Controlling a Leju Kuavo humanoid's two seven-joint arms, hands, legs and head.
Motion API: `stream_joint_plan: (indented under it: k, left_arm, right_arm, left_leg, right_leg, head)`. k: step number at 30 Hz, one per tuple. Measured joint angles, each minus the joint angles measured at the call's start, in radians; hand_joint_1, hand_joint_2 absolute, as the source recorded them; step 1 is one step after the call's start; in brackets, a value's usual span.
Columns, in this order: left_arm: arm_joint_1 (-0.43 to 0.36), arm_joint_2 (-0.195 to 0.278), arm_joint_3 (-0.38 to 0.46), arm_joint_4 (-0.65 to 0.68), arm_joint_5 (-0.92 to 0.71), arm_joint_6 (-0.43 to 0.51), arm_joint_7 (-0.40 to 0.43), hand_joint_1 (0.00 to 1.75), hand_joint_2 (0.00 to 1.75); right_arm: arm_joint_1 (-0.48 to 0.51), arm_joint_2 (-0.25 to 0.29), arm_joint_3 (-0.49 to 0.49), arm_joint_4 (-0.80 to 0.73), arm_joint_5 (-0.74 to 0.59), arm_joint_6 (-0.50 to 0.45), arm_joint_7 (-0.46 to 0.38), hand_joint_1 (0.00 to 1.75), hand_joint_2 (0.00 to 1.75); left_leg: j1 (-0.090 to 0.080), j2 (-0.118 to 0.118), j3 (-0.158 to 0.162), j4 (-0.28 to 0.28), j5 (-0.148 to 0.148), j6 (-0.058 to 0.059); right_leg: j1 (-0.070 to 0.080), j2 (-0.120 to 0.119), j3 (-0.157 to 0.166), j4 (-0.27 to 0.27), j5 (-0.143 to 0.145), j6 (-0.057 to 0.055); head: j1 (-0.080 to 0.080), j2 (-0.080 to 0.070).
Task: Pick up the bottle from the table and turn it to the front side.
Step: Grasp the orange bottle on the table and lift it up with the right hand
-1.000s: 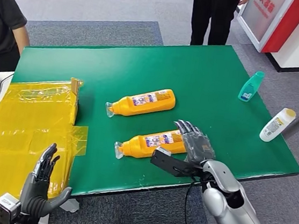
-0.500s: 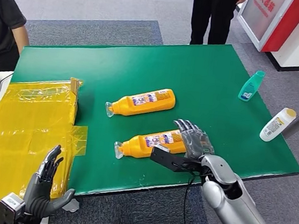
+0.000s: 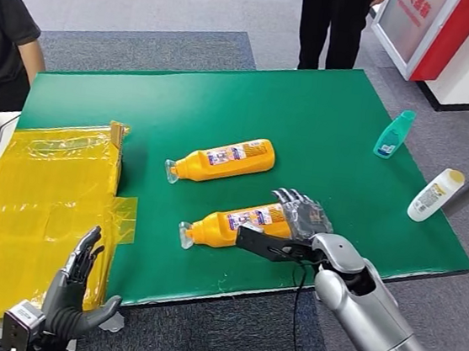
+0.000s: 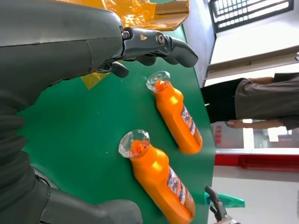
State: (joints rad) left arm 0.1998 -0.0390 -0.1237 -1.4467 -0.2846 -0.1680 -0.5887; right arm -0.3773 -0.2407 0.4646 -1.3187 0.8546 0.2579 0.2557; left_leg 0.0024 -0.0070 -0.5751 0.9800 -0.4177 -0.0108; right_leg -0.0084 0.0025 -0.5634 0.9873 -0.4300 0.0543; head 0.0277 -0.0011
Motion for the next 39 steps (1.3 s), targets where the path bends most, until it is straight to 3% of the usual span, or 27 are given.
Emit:
stream_joint_plan:
  k: [16, 39]
  left_arm:
    - [-0.041, 0.016, -0.046, 0.039, 0.005, -0.002, -0.01, 0.0, 1.75]
    - [-0.059, 0.029, -0.088, 0.081, 0.012, 0.0, -0.024, 0.0, 1.75]
  right_arm:
    - [-0.155, 0.001, 0.105, 0.208, -0.1, 0.107, -0.061, 0.0, 1.75]
    - [-0.252, 0.023, 0.233, 0.427, -0.139, 0.103, -0.092, 0.0, 1.75]
  left_leg:
    - [0.0, 0.0, -0.002, 0.0, 0.002, -0.001]
    - [0.0, 0.0, -0.003, 0.0, 0.003, -0.001]
  right_leg:
    - [0.0, 0.0, -0.002, 0.0, 0.002, 0.0]
    - [0.0, 0.0, -0.003, 0.0, 0.003, 0.0]
  head:
    - [0.0, 0.0]
    - [0.0, 0.0]
